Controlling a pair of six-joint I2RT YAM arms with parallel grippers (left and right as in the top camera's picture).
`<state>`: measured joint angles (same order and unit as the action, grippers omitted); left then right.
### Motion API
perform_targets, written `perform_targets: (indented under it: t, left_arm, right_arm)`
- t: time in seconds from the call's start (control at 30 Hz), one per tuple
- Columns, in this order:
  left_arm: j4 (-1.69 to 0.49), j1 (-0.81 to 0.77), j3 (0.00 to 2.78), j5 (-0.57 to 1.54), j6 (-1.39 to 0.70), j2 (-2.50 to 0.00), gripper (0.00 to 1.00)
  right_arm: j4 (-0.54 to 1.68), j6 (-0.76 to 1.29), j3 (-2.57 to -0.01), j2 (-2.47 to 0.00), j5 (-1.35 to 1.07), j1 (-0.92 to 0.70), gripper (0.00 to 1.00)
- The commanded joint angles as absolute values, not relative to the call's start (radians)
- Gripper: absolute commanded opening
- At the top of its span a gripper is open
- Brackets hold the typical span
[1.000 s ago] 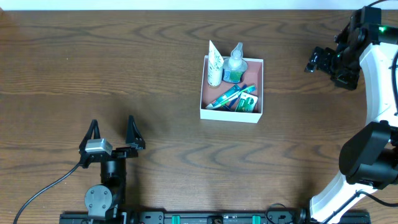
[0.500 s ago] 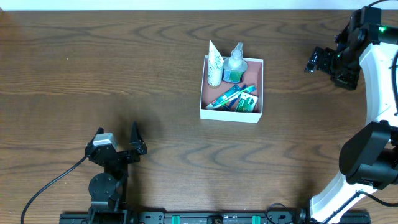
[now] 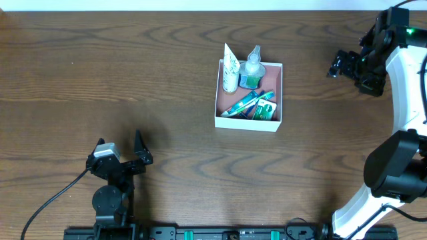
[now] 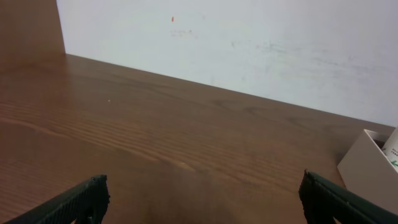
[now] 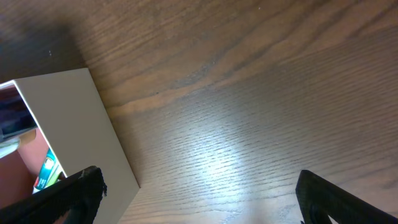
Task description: Pack container
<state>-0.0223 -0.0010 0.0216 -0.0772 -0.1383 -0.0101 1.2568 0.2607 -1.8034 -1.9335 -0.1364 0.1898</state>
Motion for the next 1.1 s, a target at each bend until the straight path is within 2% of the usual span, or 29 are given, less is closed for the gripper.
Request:
perform_targets:
  t: [0.0,0.77,1.07]
  left_arm:
    - [-0.066,0.004,0.004,-0.086,-0.144,-0.004,0.98]
    - [-0.066,0.004,0.004,-0.086,-0.144,-0.004,0.98]
    - [-0.066,0.004,0.004,-0.086,-0.144,-0.004,0.98]
  right_arm:
    - [1.257,0.273,-1.809,-1.937,-0.131,0.196,0.99]
    - [1.257,0.273,-1.809,-1.932,-0.131,0.196,0.99]
    - [1.257,0.273,-1.809,-1.751,-0.131,0.153,0.99]
